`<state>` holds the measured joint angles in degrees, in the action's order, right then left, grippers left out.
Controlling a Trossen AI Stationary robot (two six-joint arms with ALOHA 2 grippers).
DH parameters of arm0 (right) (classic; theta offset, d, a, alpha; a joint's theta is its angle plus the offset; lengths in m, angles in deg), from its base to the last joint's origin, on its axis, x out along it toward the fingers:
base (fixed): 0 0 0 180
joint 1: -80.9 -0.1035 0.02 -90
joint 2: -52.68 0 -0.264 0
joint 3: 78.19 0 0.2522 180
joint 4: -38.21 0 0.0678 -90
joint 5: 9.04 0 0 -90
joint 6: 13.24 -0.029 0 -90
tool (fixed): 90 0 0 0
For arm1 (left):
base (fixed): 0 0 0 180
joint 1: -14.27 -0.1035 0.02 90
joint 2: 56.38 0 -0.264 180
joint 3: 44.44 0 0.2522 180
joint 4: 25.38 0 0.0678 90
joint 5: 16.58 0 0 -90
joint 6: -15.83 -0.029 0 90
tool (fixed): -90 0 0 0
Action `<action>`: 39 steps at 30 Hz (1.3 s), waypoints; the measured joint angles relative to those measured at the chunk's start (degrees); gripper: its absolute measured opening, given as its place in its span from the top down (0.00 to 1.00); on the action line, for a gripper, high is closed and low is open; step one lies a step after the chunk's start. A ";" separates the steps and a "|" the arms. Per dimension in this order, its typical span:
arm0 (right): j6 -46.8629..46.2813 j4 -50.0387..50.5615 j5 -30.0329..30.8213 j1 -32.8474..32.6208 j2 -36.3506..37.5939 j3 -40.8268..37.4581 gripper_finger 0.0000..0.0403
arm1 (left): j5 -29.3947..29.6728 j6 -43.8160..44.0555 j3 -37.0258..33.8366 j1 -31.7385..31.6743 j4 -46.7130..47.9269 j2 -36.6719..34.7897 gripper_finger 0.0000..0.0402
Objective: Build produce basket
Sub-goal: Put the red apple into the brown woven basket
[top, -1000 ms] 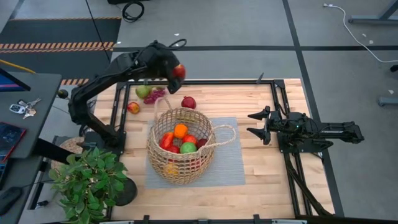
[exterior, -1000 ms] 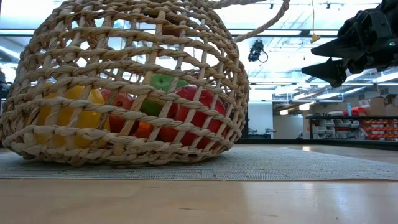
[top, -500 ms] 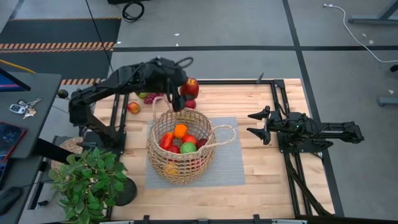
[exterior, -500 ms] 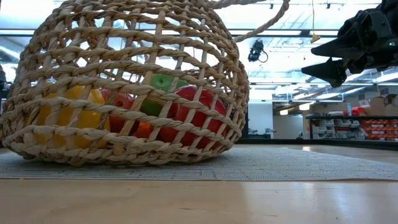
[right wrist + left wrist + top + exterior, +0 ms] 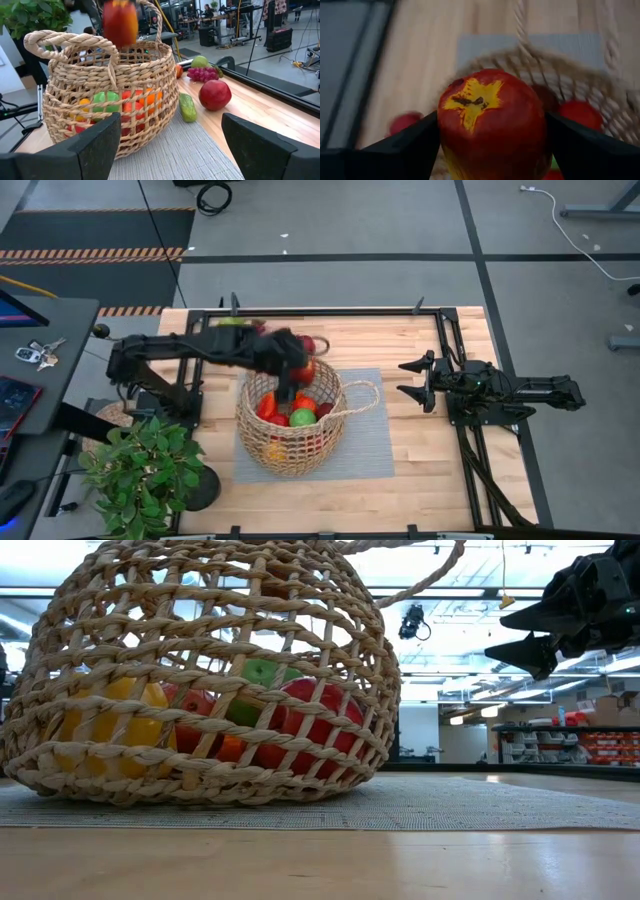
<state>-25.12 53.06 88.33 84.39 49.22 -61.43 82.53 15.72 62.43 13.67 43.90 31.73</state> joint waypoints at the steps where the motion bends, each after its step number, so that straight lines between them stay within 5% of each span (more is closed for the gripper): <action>1: 0.00 -0.14 -0.01 0.00 0.00 0.00 0.14 | -0.42 0.42 -1.31 0.38 -0.30 0.02 0.19; 14: 0.00 -0.62 0.00 0.00 0.00 0.00 0.14 | -1.45 4.28 -4.07 0.72 1.59 0.03 0.18; 18: 0.00 -0.64 0.00 0.00 0.00 0.00 0.14 | -1.36 -1.02 -4.08 0.65 3.26 0.42 0.18; 27: 0.01 -1.52 0.00 0.00 0.00 0.02 0.14 | -0.81 -39.42 -4.08 0.87 3.00 0.42 0.18; 39: 0.02 -1.51 0.00 0.00 0.00 0.01 0.13 | 9.32 -81.56 -4.08 0.83 -3.06 0.44 0.14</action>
<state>-25.09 51.55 88.33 84.39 49.22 -61.42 91.85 -65.85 58.35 14.50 40.84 32.17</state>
